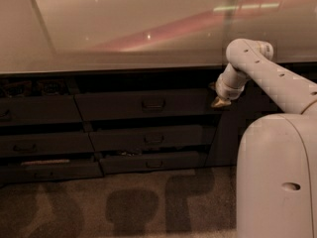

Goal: Open top drawer

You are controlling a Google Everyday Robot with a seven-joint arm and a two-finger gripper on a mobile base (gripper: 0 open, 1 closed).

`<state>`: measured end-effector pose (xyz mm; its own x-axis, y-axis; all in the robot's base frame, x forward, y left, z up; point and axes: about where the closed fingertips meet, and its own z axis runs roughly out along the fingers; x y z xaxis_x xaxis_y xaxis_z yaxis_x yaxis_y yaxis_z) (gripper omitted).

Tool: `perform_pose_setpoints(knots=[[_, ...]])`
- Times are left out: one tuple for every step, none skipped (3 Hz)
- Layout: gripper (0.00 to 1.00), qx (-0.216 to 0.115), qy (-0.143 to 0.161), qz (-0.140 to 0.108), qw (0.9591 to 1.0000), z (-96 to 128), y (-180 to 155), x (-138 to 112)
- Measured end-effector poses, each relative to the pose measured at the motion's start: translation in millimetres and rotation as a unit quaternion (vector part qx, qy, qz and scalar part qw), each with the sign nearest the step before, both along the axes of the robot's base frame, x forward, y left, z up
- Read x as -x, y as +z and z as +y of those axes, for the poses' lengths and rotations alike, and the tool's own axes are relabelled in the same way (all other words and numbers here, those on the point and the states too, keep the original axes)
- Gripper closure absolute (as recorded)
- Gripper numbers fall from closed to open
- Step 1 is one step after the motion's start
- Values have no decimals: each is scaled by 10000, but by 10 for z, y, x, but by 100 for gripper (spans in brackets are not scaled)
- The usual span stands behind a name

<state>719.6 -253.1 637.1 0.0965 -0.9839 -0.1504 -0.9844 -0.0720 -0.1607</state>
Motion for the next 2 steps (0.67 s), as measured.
perform_pose_setpoints(knots=[[100, -1, 1, 1, 10000, 0, -1, 1], [100, -6, 14, 7, 10000, 4, 13, 12]])
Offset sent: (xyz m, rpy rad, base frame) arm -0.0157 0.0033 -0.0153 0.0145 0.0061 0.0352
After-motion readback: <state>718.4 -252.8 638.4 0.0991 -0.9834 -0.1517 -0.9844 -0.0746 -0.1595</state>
